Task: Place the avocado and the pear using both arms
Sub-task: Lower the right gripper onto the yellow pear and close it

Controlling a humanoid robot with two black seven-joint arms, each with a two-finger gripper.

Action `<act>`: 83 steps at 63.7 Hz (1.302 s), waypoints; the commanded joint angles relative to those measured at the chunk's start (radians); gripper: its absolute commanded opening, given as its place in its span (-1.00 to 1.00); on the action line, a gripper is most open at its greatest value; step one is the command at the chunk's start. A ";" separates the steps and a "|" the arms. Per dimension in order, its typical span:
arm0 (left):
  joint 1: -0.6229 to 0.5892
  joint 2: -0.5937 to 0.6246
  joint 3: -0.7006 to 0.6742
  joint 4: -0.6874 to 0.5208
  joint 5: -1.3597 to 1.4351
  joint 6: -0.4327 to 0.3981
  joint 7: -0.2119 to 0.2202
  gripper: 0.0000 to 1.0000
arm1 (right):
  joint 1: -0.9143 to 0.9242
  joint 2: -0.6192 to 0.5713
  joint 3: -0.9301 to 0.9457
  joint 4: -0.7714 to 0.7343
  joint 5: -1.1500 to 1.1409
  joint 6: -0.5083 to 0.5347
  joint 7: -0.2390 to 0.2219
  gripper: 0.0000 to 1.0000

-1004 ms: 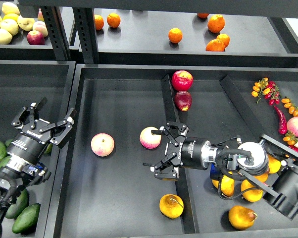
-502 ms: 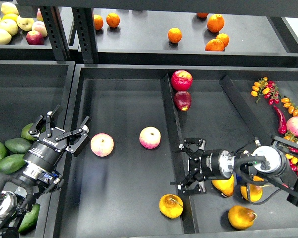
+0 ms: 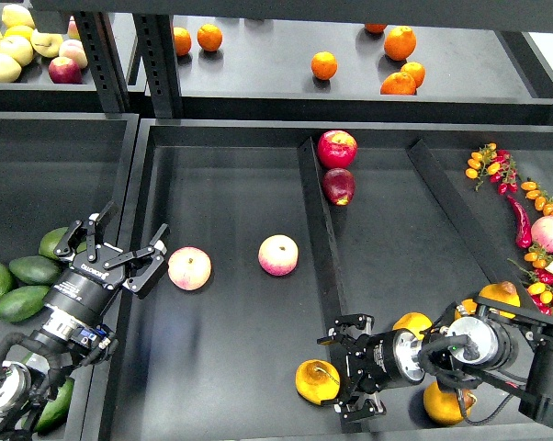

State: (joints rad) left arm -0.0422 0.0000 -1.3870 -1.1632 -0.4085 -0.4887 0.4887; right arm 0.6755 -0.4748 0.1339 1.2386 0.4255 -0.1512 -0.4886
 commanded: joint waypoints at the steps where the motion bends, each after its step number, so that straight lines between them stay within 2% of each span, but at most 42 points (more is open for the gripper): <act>1: 0.002 0.000 0.005 -0.001 0.000 0.000 0.000 0.99 | -0.002 0.021 0.000 -0.027 -0.005 -0.001 0.000 0.99; 19: 0.004 0.000 0.010 -0.001 0.000 0.000 0.000 0.99 | -0.024 0.082 0.000 -0.082 -0.021 -0.018 0.000 0.99; 58: 0.004 0.000 0.026 -0.001 -0.001 0.000 0.000 0.99 | -0.054 0.113 0.001 -0.160 -0.067 -0.036 0.000 0.97; 83: 0.002 0.000 0.026 -0.003 -0.001 0.000 0.000 0.99 | -0.077 0.148 0.029 -0.186 -0.102 -0.036 0.000 0.42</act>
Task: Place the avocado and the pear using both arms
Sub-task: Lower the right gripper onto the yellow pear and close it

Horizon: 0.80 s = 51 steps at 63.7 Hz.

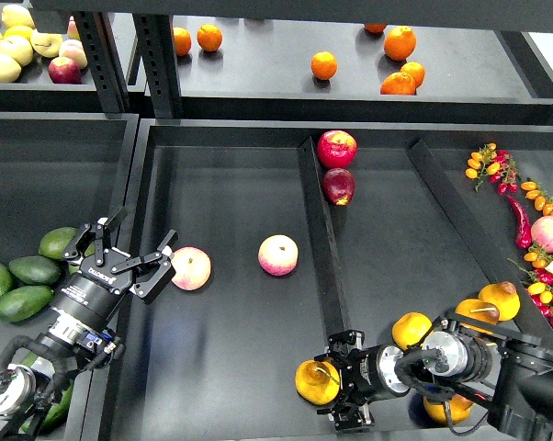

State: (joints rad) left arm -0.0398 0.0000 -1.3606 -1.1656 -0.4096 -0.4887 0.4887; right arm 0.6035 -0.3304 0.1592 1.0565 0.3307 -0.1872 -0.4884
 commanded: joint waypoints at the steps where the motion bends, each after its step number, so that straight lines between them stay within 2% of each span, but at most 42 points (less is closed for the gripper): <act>1: 0.000 0.000 0.000 0.000 0.000 0.000 0.000 0.99 | -0.005 0.004 0.003 -0.004 -0.007 0.000 0.000 0.42; 22: 0.001 0.000 -0.003 -0.003 0.000 0.000 0.000 0.99 | -0.010 0.002 0.005 -0.007 -0.015 0.000 0.000 0.17; 23: 0.001 0.000 -0.003 -0.005 0.000 0.000 0.000 0.99 | -0.010 0.001 0.006 -0.007 -0.015 0.000 0.000 0.06; 30: 0.000 0.000 -0.002 -0.006 0.000 0.000 0.000 0.99 | -0.011 -0.001 0.039 -0.007 -0.016 0.002 0.000 -0.12; 51: 0.001 0.000 -0.005 -0.008 0.002 0.000 0.000 0.99 | -0.008 0.004 0.134 0.008 -0.013 -0.003 0.000 -0.14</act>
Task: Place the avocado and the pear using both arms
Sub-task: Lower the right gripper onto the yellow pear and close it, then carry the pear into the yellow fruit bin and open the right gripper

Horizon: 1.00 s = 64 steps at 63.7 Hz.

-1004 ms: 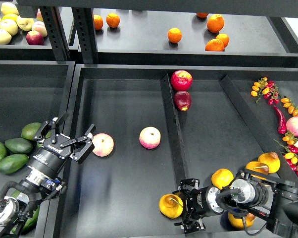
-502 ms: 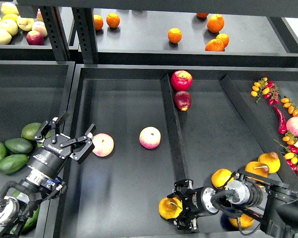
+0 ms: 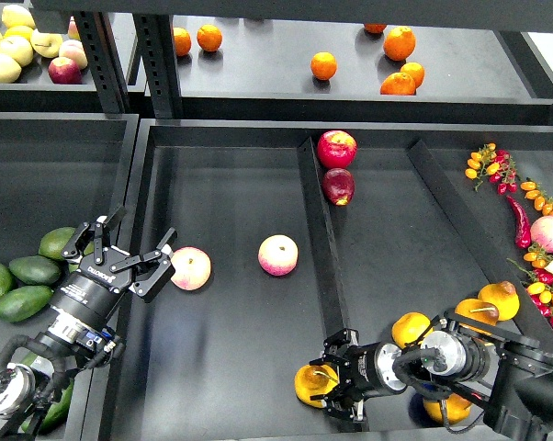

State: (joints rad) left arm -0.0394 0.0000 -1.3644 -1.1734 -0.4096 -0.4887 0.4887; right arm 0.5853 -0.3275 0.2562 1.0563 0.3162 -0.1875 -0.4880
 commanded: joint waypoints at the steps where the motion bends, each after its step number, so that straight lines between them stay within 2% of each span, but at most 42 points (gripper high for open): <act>1: 0.001 0.000 -0.001 0.000 0.000 0.000 0.000 0.99 | 0.010 0.001 0.043 0.010 0.001 -0.003 -0.001 -0.14; 21: 0.001 0.000 0.005 0.000 0.002 0.000 0.000 0.99 | 0.028 -0.021 0.158 0.102 0.001 -0.082 -0.001 -0.14; 38: 0.000 0.000 0.004 -0.005 0.009 0.000 0.000 0.99 | 0.027 -0.156 0.212 0.186 0.004 -0.098 -0.001 -0.14; 64: 0.000 0.000 0.015 -0.006 0.011 0.000 0.000 0.99 | -0.024 -0.328 0.201 0.223 0.007 -0.086 -0.001 -0.10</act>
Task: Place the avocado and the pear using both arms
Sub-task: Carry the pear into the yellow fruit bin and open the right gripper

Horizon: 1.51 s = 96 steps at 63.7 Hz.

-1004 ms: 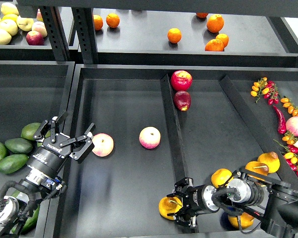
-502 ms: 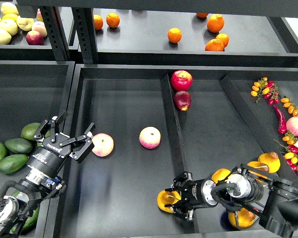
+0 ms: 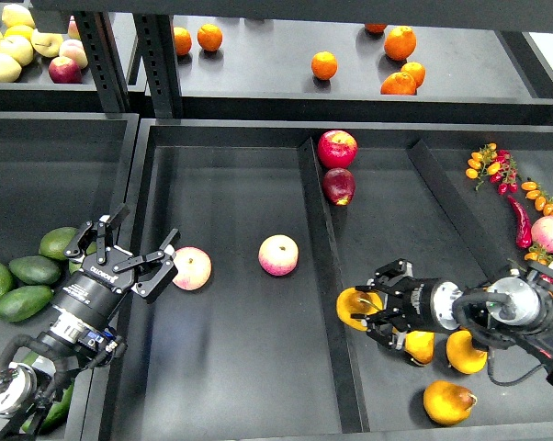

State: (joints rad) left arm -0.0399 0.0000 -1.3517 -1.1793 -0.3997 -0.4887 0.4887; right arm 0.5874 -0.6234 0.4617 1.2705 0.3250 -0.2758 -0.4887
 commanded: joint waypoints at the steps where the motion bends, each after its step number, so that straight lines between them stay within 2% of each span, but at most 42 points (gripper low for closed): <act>1: 0.000 0.000 0.002 0.000 0.001 0.000 0.000 0.99 | -0.032 -0.035 -0.006 0.010 -0.003 0.003 0.000 -0.10; 31: 0.002 0.000 -0.003 0.000 -0.001 0.000 0.000 0.99 | -0.190 -0.035 -0.014 0.010 -0.099 0.014 0.000 -0.04; 63: 0.002 0.000 -0.003 0.000 -0.001 0.000 0.000 0.99 | -0.199 -0.033 -0.003 0.010 -0.118 0.014 0.000 0.00; 69: 0.002 0.000 -0.001 0.000 -0.001 0.000 0.000 0.99 | -0.198 -0.032 0.002 0.010 -0.118 0.014 0.000 0.12; 77: 0.002 0.000 -0.001 0.000 -0.001 0.000 0.000 0.99 | -0.190 -0.032 0.003 0.010 -0.116 0.004 0.000 0.48; 81: 0.002 0.000 0.000 0.000 -0.001 0.000 0.000 0.99 | -0.190 -0.032 0.003 0.010 -0.115 0.003 0.000 0.75; 96: 0.003 0.000 0.000 0.000 -0.001 0.000 0.000 0.99 | -0.179 -0.021 0.054 0.010 -0.113 0.003 0.000 0.88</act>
State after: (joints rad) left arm -0.0380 0.0000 -1.3515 -1.1796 -0.4004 -0.4887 0.4887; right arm 0.4021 -0.6531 0.4740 1.2809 0.2101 -0.2731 -0.4887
